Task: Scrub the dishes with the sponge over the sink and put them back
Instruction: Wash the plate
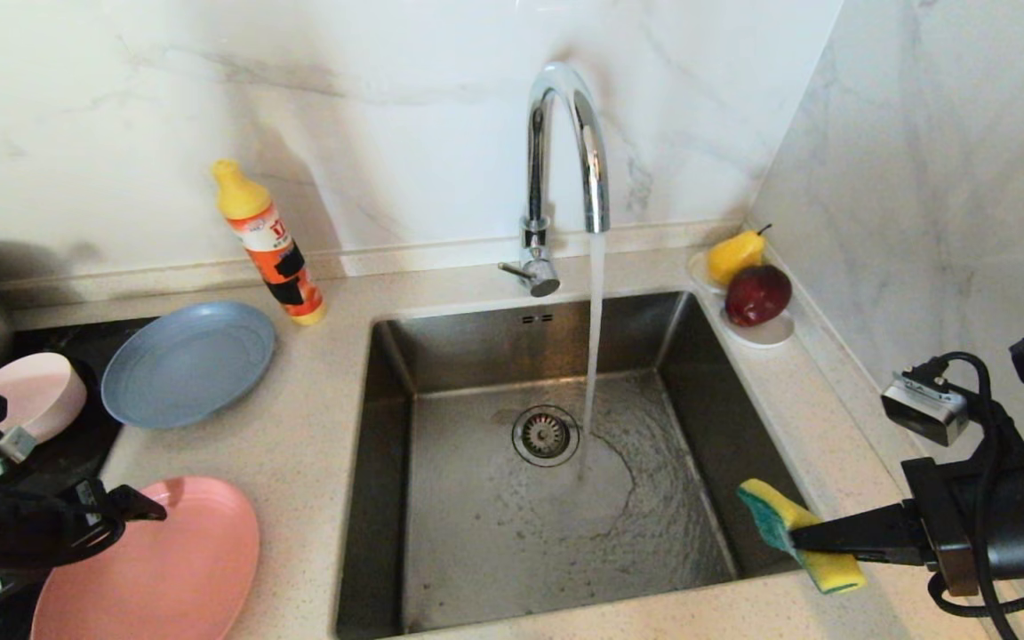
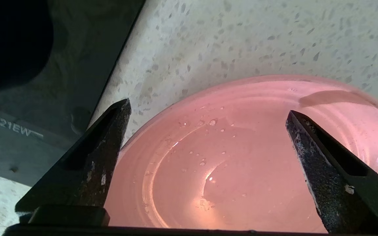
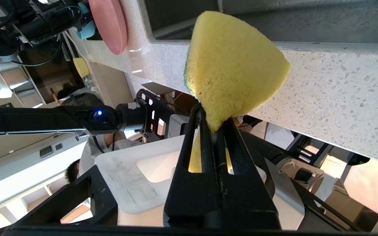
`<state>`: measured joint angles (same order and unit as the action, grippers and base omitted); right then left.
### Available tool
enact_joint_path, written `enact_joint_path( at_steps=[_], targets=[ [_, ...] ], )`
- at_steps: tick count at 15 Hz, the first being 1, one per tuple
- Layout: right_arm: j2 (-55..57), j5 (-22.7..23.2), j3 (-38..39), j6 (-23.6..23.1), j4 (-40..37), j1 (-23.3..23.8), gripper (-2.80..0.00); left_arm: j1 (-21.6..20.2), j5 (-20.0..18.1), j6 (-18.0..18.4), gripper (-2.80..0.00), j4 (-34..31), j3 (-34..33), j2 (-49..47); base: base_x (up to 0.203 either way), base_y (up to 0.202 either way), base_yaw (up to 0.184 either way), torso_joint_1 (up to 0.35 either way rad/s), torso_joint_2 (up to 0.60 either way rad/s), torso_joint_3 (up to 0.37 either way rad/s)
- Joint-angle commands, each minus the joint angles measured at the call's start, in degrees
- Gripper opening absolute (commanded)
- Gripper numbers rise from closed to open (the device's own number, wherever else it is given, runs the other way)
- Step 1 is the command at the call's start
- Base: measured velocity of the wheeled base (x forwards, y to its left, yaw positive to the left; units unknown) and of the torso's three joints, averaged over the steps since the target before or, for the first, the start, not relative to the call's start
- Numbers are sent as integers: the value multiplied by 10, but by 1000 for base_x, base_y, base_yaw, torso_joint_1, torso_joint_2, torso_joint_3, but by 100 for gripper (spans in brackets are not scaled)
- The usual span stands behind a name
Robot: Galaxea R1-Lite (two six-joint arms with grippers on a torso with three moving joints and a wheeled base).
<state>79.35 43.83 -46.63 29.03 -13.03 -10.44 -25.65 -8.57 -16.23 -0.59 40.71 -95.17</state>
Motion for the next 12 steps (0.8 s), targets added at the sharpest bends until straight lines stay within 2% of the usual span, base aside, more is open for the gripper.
enact_joint_path(
  at_steps=[1, 4, 5, 8, 12],
  targets=[
    [2, 3, 0, 2, -1, 0, -280, 0, -1, -2, 0, 0, -5, 0, 0, 0, 0, 0, 0, 0],
    [2, 3, 0, 2, -1, 0, -280, 0, 2, -2, 0, -1, -5, -6, 0, 0, 0, 0, 0, 0],
    [4, 3, -1, 2, -1, 0, -280, 0, 3, -1, -280, -3, -3, -7, 0, 0, 0, 0, 0, 0],
    [10, 4, -1, 2, 0, 0, -280, -3, 5, 29, -280, -8, -9, -12, 0, 0, 0, 0, 0, 0],
    [17, 3, -3, 4, 16, 0, -280, -35, 7, 68, -280, -16, -10, -7, 0, 0, 0, 0, 0, 0]
  ],
)
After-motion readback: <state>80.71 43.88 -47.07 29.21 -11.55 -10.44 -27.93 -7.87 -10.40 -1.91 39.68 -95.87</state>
